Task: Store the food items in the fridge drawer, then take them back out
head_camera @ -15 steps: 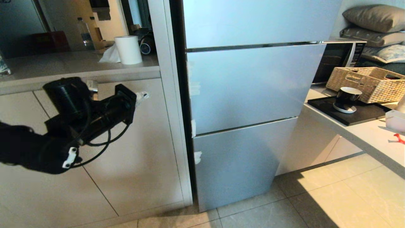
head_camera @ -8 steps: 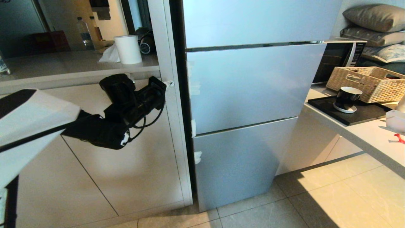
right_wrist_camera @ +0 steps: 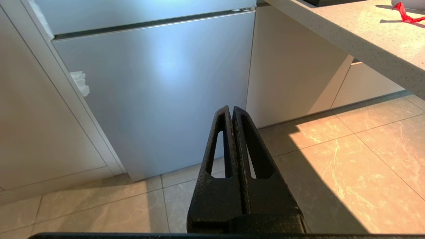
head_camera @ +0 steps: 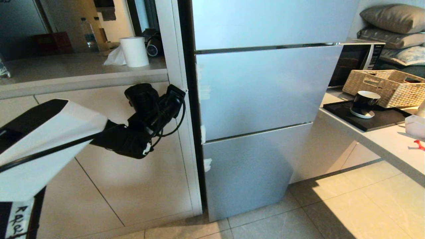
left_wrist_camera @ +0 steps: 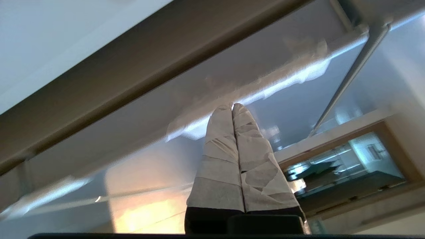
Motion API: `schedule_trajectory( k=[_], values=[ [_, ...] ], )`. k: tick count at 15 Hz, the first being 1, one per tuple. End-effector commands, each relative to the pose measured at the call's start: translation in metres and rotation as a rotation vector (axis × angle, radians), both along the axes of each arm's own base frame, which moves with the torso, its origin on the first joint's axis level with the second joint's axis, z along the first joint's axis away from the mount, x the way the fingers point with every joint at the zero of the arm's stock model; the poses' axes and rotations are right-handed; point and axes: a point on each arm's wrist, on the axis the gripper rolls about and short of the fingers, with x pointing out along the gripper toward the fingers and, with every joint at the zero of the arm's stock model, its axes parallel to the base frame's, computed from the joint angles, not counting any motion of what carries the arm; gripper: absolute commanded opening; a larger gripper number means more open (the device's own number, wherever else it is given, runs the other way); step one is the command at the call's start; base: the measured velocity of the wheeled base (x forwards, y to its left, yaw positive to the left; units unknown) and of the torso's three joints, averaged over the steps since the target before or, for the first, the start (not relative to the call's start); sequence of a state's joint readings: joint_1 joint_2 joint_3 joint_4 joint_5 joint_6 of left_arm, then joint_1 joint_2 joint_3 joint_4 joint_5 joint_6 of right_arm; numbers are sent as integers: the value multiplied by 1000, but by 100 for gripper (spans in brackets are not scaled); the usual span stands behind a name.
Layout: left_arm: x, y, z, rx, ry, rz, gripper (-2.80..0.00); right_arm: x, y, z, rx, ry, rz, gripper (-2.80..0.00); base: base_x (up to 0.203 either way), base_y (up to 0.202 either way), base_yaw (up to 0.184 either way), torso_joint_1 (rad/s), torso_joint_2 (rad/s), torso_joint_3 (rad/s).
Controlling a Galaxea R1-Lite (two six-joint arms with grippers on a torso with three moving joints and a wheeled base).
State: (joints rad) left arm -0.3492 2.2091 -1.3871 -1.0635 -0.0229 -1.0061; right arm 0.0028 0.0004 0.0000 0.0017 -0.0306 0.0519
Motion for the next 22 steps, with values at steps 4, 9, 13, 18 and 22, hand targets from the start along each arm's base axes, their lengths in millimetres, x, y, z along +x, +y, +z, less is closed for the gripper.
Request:
schedule_trajectory(
  k=[4, 9, 13, 18, 22],
  values=[
    [-136, 28, 86, 71, -195, -16, -280, 0, 0, 0, 0, 1, 0, -280, 0, 0, 0, 0, 0, 0],
    [-261, 79, 44, 406, -157, 108, -280, 0, 0, 0, 0, 1, 0, -280, 0, 0, 0, 0, 0, 0],
    [-287, 92, 16, 463, -74, 140, -280, 0, 0, 0, -1, 1, 2, -280, 0, 0, 0, 0, 0, 0],
    [-278, 94, 29, 334, -53, 208, -280, 0, 0, 0, -1, 1, 0, -280, 3, 6, -73, 0, 1, 1],
    [-239, 118, 45, 289, -26, 417, -280, 0, 0, 0, -1, 1, 2, -280, -1, 9, -173, 0, 1, 2]
  ],
)
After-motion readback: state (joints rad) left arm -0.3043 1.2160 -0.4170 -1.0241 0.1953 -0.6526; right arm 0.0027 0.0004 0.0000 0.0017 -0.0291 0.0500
